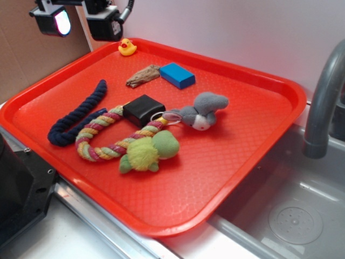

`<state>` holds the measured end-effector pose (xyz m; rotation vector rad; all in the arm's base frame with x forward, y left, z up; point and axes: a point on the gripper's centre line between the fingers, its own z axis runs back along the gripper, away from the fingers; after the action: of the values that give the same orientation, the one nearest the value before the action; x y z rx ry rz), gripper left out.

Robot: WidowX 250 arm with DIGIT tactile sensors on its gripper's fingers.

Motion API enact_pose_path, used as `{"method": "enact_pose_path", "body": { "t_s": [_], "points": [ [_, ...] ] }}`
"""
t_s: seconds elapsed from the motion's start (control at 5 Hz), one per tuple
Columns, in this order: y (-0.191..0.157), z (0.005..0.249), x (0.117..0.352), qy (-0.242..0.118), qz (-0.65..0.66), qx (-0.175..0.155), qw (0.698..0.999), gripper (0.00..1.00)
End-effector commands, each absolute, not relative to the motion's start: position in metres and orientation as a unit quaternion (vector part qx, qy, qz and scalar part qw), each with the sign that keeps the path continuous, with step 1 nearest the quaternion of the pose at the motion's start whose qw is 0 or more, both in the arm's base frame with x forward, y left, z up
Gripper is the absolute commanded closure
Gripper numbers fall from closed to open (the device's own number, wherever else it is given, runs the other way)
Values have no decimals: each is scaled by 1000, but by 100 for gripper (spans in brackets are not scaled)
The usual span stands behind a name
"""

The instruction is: Grab the blue block.

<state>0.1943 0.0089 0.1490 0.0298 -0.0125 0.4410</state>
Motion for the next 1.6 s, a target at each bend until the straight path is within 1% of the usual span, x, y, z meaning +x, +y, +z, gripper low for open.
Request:
{"method": "enact_pose_path", "body": {
  "t_s": [0.0, 0.2, 0.4, 0.6, 0.8, 1.0, 1.2, 1.4],
  "points": [
    [22, 105, 233, 38, 338, 65, 938, 0],
    [29, 79, 270, -22, 424, 6, 905, 0],
    [16, 51, 305, 17, 423, -12, 906, 0],
    [-3, 46, 305, -4, 432, 10, 902, 0],
    [-5, 46, 309, -33, 444, -1, 895, 0],
    [-4, 49, 312, -36, 445, -6, 895, 0],
    [-2, 38, 311, -36, 444, 8, 895, 0],
    [2, 51, 308, -65, 433, -13, 899, 0]
  ]
}}
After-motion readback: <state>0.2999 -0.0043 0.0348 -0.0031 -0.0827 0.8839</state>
